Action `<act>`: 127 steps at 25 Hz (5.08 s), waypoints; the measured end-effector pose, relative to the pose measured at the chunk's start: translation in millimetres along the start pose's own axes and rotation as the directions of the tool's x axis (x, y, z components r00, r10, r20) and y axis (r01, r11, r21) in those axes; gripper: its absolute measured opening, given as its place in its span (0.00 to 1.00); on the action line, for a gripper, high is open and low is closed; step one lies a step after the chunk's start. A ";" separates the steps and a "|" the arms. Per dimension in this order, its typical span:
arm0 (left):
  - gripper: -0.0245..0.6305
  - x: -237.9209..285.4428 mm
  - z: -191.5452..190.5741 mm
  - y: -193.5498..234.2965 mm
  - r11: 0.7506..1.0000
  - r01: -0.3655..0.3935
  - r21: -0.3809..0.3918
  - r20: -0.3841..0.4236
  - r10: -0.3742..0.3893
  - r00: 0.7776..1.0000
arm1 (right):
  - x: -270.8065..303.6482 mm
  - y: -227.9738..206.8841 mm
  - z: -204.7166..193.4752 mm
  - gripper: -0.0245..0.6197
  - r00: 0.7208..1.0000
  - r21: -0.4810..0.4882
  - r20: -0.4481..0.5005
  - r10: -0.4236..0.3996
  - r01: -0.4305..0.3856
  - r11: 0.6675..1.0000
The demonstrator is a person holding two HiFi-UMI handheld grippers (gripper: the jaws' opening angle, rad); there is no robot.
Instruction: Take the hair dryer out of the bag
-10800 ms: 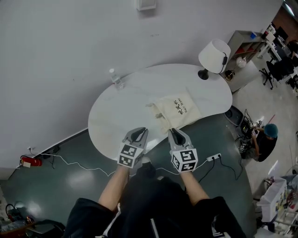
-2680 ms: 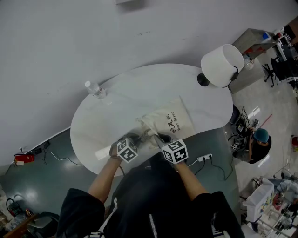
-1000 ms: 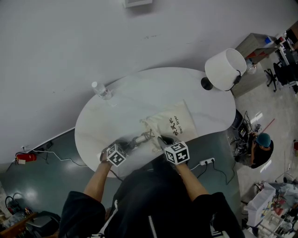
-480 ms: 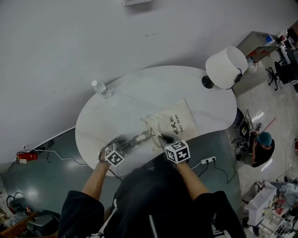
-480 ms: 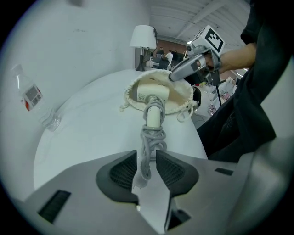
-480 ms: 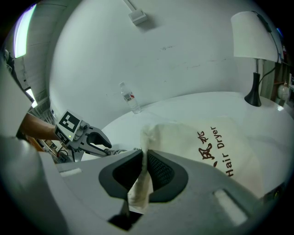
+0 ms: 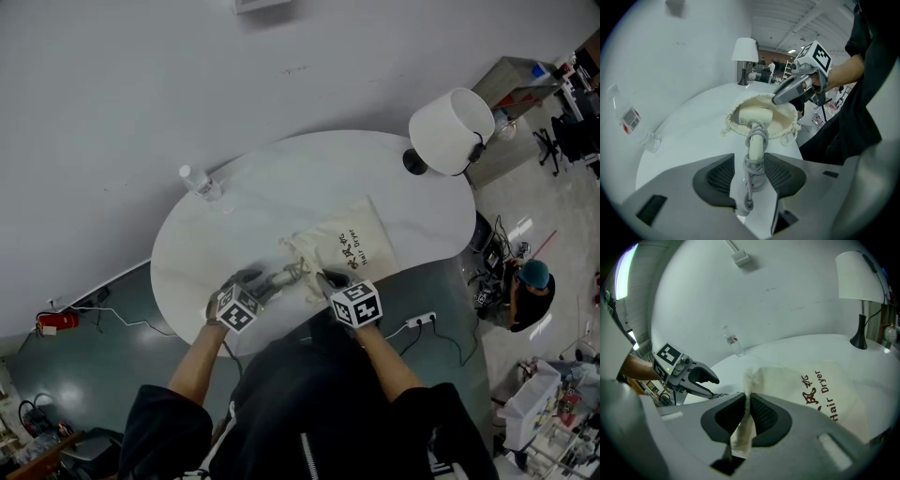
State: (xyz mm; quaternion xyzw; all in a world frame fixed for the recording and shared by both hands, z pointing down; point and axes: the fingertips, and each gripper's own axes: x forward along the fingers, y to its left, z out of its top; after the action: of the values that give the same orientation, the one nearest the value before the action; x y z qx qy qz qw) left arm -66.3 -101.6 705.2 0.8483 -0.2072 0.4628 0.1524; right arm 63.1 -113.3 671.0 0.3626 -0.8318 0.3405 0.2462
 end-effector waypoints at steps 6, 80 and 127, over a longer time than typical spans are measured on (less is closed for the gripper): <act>0.34 6.0 19.0 -4.3 1.000 0.024 0.015 0.021 -0.025 0.999 | -2.0 -0.2 2.8 0.09 1.000 0.001 0.003 0.000 0.000 1.000; 0.31 116.7 56.1 -33.9 0.985 0.063 0.162 -0.300 -0.012 0.954 | -2.4 -13.4 -1.1 0.09 0.992 -0.010 -0.073 0.108 -0.109 0.994; 0.29 -27.9 13.1 -25.6 0.983 -0.121 -0.139 0.000 0.122 0.993 | 39.3 -5.0 -35.1 0.14 0.987 -0.147 -0.147 -0.059 0.037 0.988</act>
State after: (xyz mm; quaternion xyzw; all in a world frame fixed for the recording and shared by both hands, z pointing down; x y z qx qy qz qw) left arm -57.8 -79.4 672.9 0.8234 -0.2909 0.4520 0.1818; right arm 48.5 -106.8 721.4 0.3372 -0.8242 0.3002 0.3420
